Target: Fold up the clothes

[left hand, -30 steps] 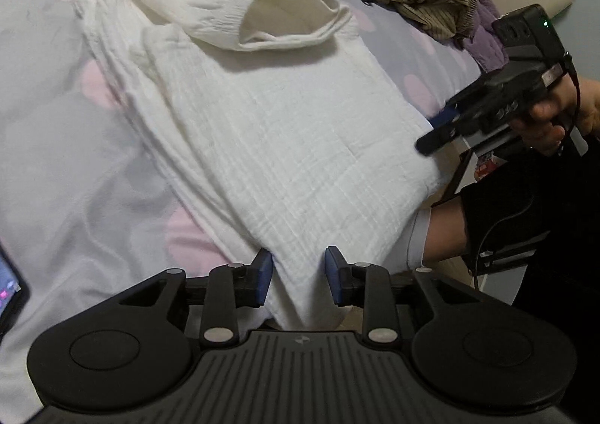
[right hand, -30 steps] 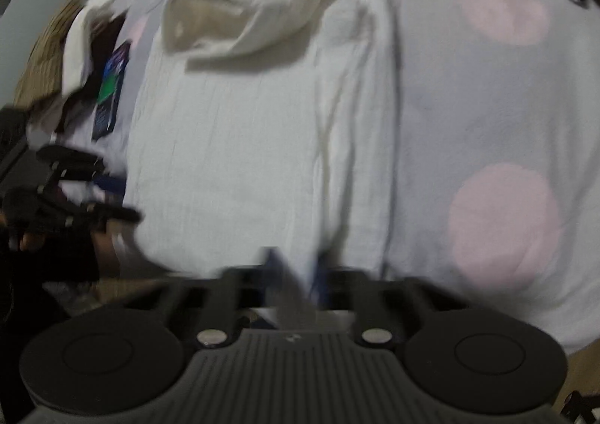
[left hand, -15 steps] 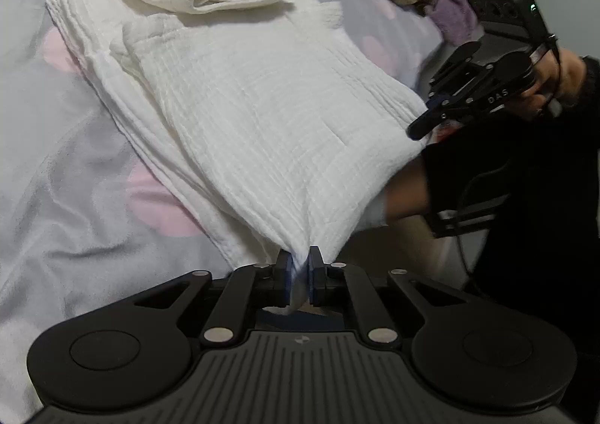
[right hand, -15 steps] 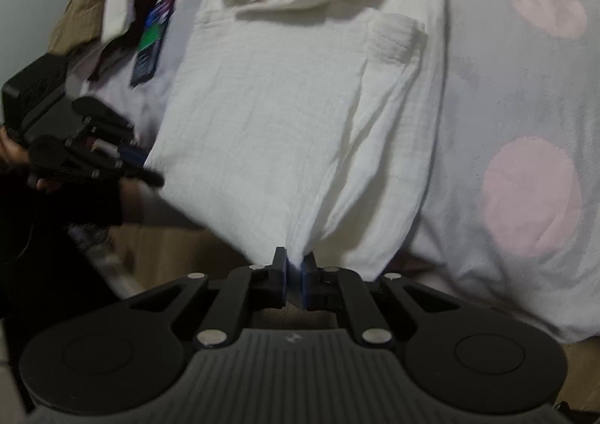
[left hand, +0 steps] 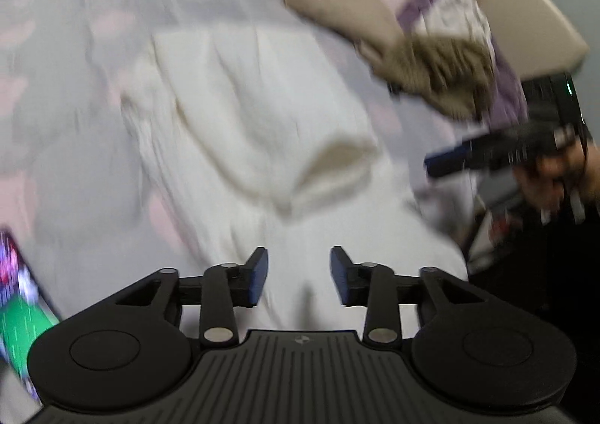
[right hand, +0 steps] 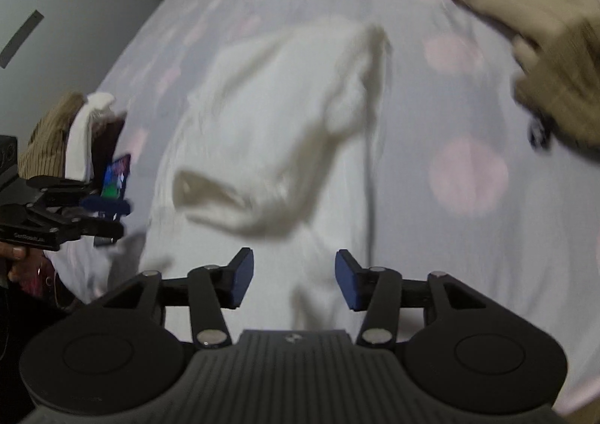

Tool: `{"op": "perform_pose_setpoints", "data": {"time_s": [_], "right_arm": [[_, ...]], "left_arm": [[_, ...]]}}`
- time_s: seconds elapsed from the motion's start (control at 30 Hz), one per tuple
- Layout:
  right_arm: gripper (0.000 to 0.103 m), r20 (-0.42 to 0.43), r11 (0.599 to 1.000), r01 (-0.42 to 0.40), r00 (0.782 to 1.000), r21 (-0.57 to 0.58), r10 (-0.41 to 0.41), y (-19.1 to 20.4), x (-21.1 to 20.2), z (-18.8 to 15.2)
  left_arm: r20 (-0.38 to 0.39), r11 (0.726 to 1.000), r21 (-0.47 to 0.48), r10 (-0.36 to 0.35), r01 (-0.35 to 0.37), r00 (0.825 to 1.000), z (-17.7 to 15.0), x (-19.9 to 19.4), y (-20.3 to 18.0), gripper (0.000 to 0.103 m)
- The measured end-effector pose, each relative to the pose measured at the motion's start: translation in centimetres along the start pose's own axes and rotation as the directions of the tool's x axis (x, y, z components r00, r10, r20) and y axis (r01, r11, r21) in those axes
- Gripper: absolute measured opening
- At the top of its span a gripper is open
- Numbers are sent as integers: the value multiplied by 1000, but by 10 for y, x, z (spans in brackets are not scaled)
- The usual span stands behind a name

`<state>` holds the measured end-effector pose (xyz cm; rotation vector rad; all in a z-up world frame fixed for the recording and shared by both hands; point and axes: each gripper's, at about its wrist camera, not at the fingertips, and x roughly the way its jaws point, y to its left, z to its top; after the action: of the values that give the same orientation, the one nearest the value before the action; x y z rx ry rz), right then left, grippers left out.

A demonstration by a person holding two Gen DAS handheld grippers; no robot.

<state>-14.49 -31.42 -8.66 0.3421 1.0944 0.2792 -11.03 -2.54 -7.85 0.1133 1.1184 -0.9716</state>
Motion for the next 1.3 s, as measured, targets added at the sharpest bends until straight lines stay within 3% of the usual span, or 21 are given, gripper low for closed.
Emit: {"op": "perform_pose_setpoints", "data": {"time_s": [0.1,0.33,0.4,0.43,0.5,0.53,0.6,0.7,0.83,0.9,0.97,1.07,1.2,1.3], "right_arm": [[57,10,998,13,1000,-59,-13,13,9,13],[56,52,991,70,997,-113,-65,34,39,18],[29,66,990,78,995,-118,-70,33,45,18],[22,79,988,86,994,-129,-76,33,46,18],[21,108,988,66,993,-137,-51,33,35,19],[20,122,989,47,992,-138,-30,33,29,19],[20,142,991,21,990,-136,-1,32,14,20],[21,145,989,51,989,-141,-30,27,9,18],[29,-26,979,98,994,-180,-105,20,51,7],[32,-51,977,109,991,-184,-120,22,50,7],[38,-28,973,125,991,-193,-133,30,37,13],[38,37,965,148,989,-218,-143,44,12,25],[37,159,970,81,986,-230,-45,63,7,38],[25,146,953,87,988,-289,-46,74,28,40]], "left_arm": [[17,997,57,59,-60,998,15,17,-7,45],[-50,977,170,139,-129,989,34,52,-22,45],[-48,969,183,178,-167,983,35,59,-23,45],[-42,966,193,184,-173,982,36,61,-23,43],[-23,964,208,171,-163,985,36,57,-23,17],[-9,966,207,159,-153,987,35,52,-22,12],[20,969,206,133,-134,991,34,41,-21,12],[40,973,201,104,-110,994,30,32,-19,13],[-52,978,176,119,-108,992,11,48,-9,18],[-61,985,145,105,-95,993,9,46,-6,18],[-43,987,131,102,-95,994,14,36,-8,22],[20,992,107,67,-69,998,19,18,-10,27],[121,995,95,-22,10,992,24,9,-12,29],[145,995,104,-17,2,989,29,21,-12,30]]}}
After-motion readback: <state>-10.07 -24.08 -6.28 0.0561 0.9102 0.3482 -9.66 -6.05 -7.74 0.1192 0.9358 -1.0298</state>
